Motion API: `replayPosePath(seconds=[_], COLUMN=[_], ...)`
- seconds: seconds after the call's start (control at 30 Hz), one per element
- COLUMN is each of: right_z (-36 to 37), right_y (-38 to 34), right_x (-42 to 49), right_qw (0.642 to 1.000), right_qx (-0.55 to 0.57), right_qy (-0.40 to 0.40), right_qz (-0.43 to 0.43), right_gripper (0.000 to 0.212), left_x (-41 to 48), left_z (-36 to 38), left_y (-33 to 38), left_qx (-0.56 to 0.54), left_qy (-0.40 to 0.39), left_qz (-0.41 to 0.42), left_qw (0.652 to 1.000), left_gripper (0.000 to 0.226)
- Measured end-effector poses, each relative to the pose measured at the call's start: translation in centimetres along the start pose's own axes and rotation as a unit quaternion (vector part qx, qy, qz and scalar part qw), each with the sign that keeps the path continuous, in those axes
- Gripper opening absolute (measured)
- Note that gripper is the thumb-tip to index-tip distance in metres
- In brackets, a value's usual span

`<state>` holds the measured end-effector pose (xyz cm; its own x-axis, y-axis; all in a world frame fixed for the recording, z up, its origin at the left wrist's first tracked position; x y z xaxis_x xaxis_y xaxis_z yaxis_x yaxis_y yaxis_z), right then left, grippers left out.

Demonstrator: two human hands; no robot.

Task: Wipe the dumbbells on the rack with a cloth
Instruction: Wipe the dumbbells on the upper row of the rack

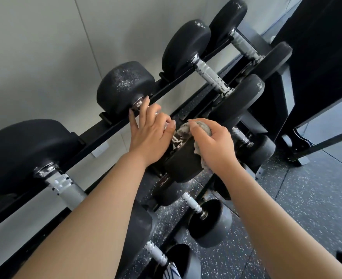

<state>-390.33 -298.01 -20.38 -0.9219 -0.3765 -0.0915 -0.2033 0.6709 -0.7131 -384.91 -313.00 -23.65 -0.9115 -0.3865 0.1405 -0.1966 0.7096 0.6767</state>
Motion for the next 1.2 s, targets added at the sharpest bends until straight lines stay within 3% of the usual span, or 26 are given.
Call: replayPosePath(seconds=[0.1, 0.2, 0.33, 0.47, 0.63, 0.73, 0.87, 1.2], right_z=[0.1, 0.3, 0.5, 1.1, 0.2, 0.3, 0.6, 0.1], right_y=[0.7, 1.1, 0.3, -0.4, 0.2, 1.6, 2.6, 1.0], right_x=[1.1, 0.9, -1.7, -3.6, -1.6, 0.2, 1.7, -4.3], right_qw=[0.989, 0.992, 0.995, 0.986, 0.996, 0.998, 0.984, 0.995], right_qx=[0.091, 0.058, -0.044, -0.075, -0.034, 0.031, 0.105, 0.072], right_qy=[-0.058, -0.03, 0.075, 0.145, 0.072, -0.007, -0.068, 0.07], right_qz=[0.1, 0.111, 0.041, -0.042, -0.04, 0.044, 0.128, 0.003], right_gripper=[0.022, 0.021, 0.031, 0.039, 0.036, 0.045, 0.032, 0.039], left_x=[0.1, 0.3, 0.3, 0.2, 0.1, 0.1, 0.2, 0.2], left_z=[0.2, 0.3, 0.0, 0.0, 0.1, 0.2, 0.2, 0.2], left_y=[-0.2, -0.3, 0.0, 0.1, 0.1, 0.1, 0.0, -0.2], left_qx=[-0.001, 0.002, 0.011, 0.003, -0.003, 0.003, 0.02, 0.021], left_qy=[-0.039, -0.073, -0.094, -0.091, -0.082, -0.085, -0.094, -0.098], left_qz=[-0.034, -0.065, -0.078, -0.075, -0.07, -0.069, -0.076, -0.082], left_qw=[0.999, 0.995, 0.993, 0.993, 0.994, 0.994, 0.992, 0.992], left_gripper=[0.02, 0.017, 0.033, 0.035, 0.029, 0.033, 0.039, 0.033])
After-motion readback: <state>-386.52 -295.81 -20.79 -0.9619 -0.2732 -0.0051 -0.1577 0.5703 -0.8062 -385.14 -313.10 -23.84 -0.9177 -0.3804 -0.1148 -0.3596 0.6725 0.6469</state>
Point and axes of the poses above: each hand's wrist, its own x-axis towards the middle knuckle, its own z-axis out of the palm, y = z × x, the point moved 6 cm from there along x, towards the middle knuckle, and after that the axes turned 13 degrees about -x, right-handed, at the moved point
